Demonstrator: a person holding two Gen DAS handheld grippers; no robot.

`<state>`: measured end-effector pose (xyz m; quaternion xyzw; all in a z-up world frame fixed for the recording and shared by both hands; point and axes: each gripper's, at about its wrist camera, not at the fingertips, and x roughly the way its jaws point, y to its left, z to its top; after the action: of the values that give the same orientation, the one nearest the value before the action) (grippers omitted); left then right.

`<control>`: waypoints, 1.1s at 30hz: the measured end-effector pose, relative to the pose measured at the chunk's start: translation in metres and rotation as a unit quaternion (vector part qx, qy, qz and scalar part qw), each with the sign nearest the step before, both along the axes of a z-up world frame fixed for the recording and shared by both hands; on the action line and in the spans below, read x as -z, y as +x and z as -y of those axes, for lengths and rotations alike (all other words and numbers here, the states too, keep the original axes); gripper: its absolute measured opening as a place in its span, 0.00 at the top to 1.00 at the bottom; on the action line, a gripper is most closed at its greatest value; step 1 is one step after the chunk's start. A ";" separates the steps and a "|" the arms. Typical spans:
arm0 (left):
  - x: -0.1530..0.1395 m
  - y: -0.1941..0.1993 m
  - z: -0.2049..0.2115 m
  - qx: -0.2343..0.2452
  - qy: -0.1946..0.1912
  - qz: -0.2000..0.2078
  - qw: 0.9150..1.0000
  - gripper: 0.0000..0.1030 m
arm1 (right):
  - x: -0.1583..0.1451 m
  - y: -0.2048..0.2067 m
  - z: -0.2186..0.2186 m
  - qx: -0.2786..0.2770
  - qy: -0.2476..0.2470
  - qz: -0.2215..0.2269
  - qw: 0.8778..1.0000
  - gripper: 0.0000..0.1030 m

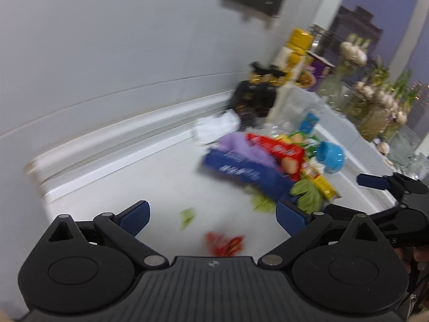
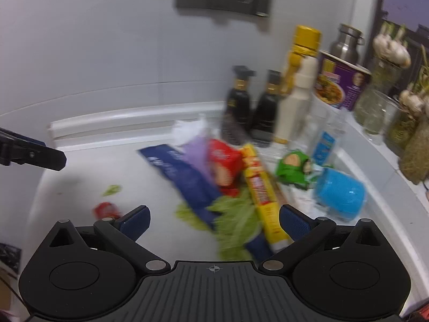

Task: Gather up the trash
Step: 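Grasp the red snack wrapper with the left gripper while the right gripper grasps the green chip bag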

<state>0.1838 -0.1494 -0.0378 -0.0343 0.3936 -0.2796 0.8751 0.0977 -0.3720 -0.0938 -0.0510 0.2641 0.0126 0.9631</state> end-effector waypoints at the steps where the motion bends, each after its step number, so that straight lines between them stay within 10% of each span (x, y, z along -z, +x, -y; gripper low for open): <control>1: -0.001 0.001 0.009 0.007 0.000 0.004 1.000 0.06 | 0.000 0.003 0.007 0.002 -0.004 0.001 1.000 0.00; 12: -0.010 0.022 0.097 0.043 -0.015 0.030 0.999 0.39 | -0.007 0.062 0.081 0.010 -0.041 0.038 0.998 0.05; 24: 0.009 0.039 0.153 0.002 0.033 0.013 0.999 0.53 | 0.029 0.142 0.079 -0.074 -0.202 -0.055 0.975 0.23; 33: 0.021 0.046 0.166 -0.019 0.042 -0.002 0.999 0.64 | 0.033 0.173 0.097 -0.076 -0.140 -0.093 0.983 0.23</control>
<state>0.2302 -0.3155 -0.0591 -0.0058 0.4062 -0.2459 0.8801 0.2706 -0.4695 -0.1263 -0.2036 0.3475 0.0532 0.9138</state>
